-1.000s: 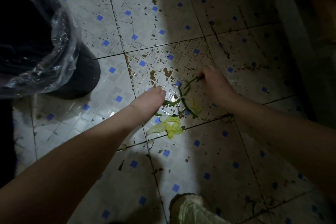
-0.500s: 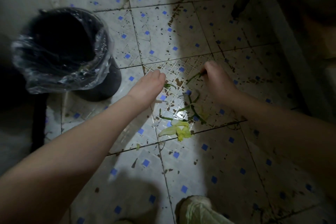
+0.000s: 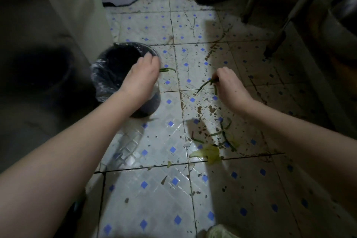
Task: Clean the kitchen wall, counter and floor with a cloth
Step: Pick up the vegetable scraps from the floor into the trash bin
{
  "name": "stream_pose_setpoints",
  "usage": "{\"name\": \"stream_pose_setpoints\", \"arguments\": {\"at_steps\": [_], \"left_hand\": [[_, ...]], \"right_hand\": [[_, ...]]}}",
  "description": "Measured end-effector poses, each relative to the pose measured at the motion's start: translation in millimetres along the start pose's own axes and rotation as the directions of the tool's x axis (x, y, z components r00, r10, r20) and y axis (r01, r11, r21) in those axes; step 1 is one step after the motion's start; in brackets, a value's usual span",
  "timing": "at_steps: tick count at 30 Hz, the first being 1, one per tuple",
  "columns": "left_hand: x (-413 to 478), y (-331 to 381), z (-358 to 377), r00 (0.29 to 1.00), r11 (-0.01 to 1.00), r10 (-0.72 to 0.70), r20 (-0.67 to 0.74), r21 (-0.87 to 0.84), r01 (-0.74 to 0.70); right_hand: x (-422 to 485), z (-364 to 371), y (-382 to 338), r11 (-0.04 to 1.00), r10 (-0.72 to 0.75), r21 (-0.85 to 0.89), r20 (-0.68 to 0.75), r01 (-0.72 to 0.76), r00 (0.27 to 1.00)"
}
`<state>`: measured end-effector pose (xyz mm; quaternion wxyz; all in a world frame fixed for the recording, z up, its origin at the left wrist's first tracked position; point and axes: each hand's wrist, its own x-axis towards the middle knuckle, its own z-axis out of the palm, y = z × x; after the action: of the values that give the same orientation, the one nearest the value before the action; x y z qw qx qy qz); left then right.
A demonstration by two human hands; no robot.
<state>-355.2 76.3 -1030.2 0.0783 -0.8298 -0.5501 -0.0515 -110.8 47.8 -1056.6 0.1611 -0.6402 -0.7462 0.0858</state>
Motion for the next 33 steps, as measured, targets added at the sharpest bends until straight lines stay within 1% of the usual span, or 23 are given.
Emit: {"name": "stream_pose_setpoints", "arguments": {"at_steps": [7, 10, 15, 21, 23, 26, 33], "left_hand": [[-29.1, -45.2, -15.1, 0.982, 0.982, -0.186, 0.018, 0.012, 0.186], [-36.9, -57.1, -15.2, 0.974, 0.975, -0.223, 0.045, 0.015, 0.222], [-44.5, -64.7, -11.5, 0.966, 0.97, -0.241, 0.099, 0.041, 0.238], [-46.9, -75.5, -12.1, 0.964, 0.966, -0.257, 0.066, -0.001, 0.258], [-46.3, -78.4, -11.1, 0.964, 0.965, -0.26, 0.053, -0.007, 0.26], [-46.1, -82.6, -4.1, 0.966, 0.968, -0.248, 0.069, 0.045, 0.246], [-56.9, -88.5, -4.5, 0.949, 0.947, -0.303, 0.092, 0.137, 0.289]], "right_hand": [[22.6, -2.4, -42.0, 0.988, -0.149, 0.04, -0.046, 0.15, 0.988], [38.9, -6.2, -63.0, 0.979, -0.198, 0.039, -0.085, 0.201, 0.977], [69.8, -10.5, -108.9, 0.96, -0.245, 0.094, -0.173, 0.264, 0.954], [94.0, 3.2, -144.9, 0.942, -0.272, 0.143, -0.209, 0.305, 0.939], [97.1, 8.5, -150.9, 0.939, -0.279, 0.146, -0.205, 0.311, 0.938], [98.3, 14.8, -157.9, 0.937, -0.289, 0.146, -0.178, 0.316, 0.94], [98.6, 28.2, -164.4, 0.933, -0.309, 0.152, -0.132, 0.327, 0.942]]}}
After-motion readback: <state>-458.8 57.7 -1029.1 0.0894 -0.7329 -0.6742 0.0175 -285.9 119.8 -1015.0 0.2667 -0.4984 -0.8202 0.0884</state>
